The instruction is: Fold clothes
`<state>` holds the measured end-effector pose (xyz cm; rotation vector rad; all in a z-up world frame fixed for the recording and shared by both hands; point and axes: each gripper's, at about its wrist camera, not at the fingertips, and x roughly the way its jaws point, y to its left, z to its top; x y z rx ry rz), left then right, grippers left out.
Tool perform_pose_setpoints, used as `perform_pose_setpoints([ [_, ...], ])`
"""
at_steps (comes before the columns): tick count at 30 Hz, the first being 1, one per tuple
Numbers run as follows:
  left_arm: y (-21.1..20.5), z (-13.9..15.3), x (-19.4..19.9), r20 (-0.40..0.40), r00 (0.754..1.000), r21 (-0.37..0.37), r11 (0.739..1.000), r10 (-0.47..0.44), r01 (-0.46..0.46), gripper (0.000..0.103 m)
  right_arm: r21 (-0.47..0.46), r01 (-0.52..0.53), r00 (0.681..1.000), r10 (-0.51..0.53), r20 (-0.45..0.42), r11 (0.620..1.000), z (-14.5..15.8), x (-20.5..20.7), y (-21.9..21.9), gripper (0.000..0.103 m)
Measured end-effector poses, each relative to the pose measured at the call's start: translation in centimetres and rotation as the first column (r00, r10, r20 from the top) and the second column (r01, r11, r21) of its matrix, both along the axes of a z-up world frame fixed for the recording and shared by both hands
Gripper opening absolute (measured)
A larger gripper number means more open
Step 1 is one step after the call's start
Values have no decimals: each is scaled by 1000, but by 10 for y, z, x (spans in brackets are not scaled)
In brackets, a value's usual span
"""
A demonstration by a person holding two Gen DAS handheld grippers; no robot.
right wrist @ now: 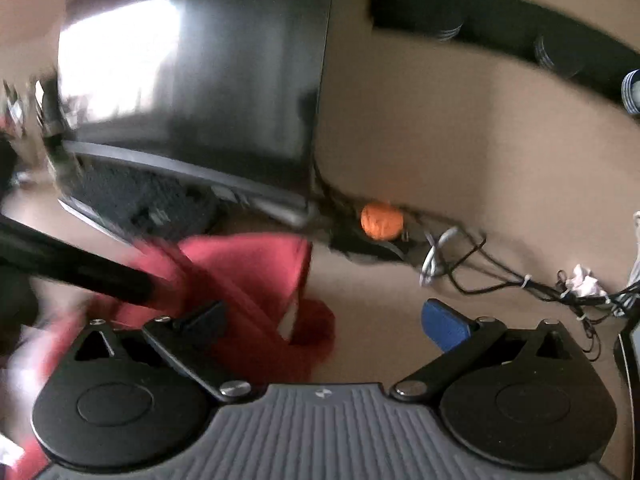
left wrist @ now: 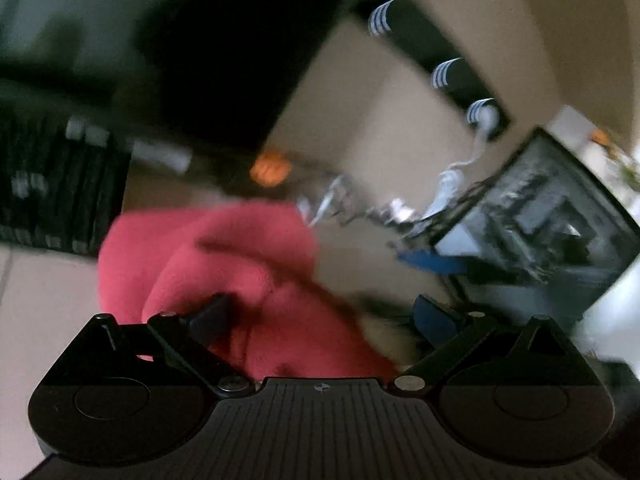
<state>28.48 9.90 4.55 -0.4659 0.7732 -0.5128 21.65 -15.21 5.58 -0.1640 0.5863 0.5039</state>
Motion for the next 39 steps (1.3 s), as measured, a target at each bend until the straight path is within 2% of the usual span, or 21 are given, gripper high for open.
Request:
perform_pose_setpoints([
  [3,4,-27,29,-89,995,-14,999,39,-41,100,107,-26,998,32,-55,994,13,-15,-6,103],
  [4,6,-31,35,-100,994,-32,999,39,-42,101,124,-26,994,38,-100,992,5,-15,-1,103],
  [6,7,-36,42,-105,994,-44,998,34,-39,102,80,-22,986,35,-163,997,-27,-13,10,103],
  [9,15,-23,20,-62,997,-53,997,47,-51,102,-18,-16,971,11,-238,1000,-81,-10,25,103],
  [10,17,-19,12,-47,998,-56,997,52,-54,102,-28,-13,966,6,-259,1000,-90,-8,26,103],
  [12,23,-10,-3,-18,998,-62,996,60,-61,102,30,2,957,7,-290,1000,-79,-4,11,103],
  [13,25,-5,-10,-4,998,-66,996,65,-65,102,43,-11,961,23,-276,999,-71,-6,6,103],
  [15,31,3,-25,25,997,-72,995,74,-72,102,5,-106,983,106,-151,994,-51,-24,2,103],
  [17,41,6,-44,43,994,-71,993,96,-93,102,-97,-197,980,193,-50,976,-40,-43,7,103],
  [18,48,1,-52,28,993,-62,991,118,-116,102,-154,-235,972,234,-21,960,-40,-50,13,103],
  [20,58,-13,-64,-19,987,-56,986,158,-159,102,-241,-297,953,302,-15,924,-51,-60,26,103],
  [22,62,-32,-70,-84,980,-97,977,181,-189,102,-318,-343,934,356,-19,884,-62,-66,39,103],
  [24,61,-47,-74,-123,974,-150,967,188,-205,102,-342,-339,937,346,-44,876,-76,-59,50,103],
  [26,52,-53,-75,-114,976,-187,961,184,-203,102,-304,-331,943,321,-82,893,-83,-48,53,103],
  [28,47,-55,-74,-106,975,-200,956,196,-214,102,-241,-322,946,303,-111,916,-78,-40,47,103],
  [30,43,-54,-73,-110,976,-237,948,188,-210,102,-210,-341,940,327,-103,916,-65,-41,40,103],
  [32,38,-49,-77,-104,986,-273,949,131,-155,102,-187,-373,928,362,-92,909,-49,-43,31,103],
  [35,29,-39,-94,-72,996,-263,963,47,-65,102,-125,-432,901,422,-96,893,-23,-42,13,103],
  [37,29,-37,-108,-70,997,-299,953,30,-49,102,-47,-451,891,445,-93,892,-5,-38,-3,103],
  [39,32,-43,-120,-90,996,-350,935,28,-58,102,9,-425,902,424,-80,905,4,-26,-11,103],
])
